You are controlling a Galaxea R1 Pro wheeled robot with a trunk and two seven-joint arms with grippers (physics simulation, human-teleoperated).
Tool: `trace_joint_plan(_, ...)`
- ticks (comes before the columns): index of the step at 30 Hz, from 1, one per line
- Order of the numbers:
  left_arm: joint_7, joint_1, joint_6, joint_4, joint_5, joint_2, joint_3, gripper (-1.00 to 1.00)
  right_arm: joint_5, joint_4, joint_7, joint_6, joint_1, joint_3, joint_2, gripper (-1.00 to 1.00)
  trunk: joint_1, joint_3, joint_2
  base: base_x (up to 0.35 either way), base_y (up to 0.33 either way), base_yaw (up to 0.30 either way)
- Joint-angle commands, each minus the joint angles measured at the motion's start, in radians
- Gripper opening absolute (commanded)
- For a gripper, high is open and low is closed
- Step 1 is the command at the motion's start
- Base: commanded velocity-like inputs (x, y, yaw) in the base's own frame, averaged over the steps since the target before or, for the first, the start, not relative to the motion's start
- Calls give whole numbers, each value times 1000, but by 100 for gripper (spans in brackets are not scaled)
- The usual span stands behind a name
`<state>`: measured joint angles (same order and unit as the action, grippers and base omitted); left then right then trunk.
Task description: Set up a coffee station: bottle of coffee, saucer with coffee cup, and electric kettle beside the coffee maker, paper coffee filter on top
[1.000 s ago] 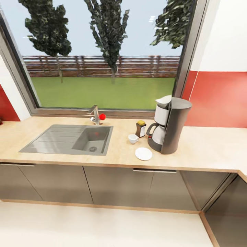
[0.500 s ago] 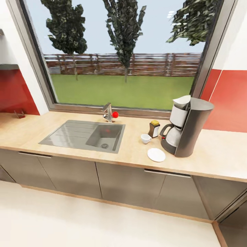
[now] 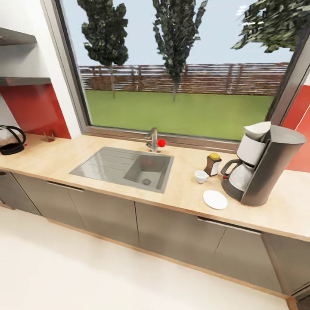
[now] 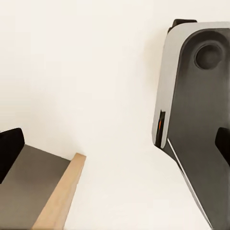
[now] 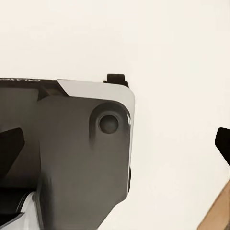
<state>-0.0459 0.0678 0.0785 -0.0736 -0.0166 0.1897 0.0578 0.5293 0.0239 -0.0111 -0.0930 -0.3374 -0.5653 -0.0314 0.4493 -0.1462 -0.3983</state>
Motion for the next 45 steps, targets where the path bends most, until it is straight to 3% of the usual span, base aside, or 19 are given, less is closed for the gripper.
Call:
trace_joint_plan(1, -5, 1, 3, 1, -2, 0, 6, 100, 9, 2, -1, -5, 0, -8, -1, 100, 1, -3, -2, 147, 108, 246)
trace_joint_plan(21, -5, 0, 6, 1, -2, 0, 5, 100, 9, 2, -4, -4, 0, -10, 3, 100, 1, 0, -2, 216, 190, 269)
trace_joint_plan(45, -5, 0, 9, 0, -3, -3, 7, 100, 9, 2, -4, -4, 0, -9, 2, 100, 1, 28, -2, 3, 2, 205)
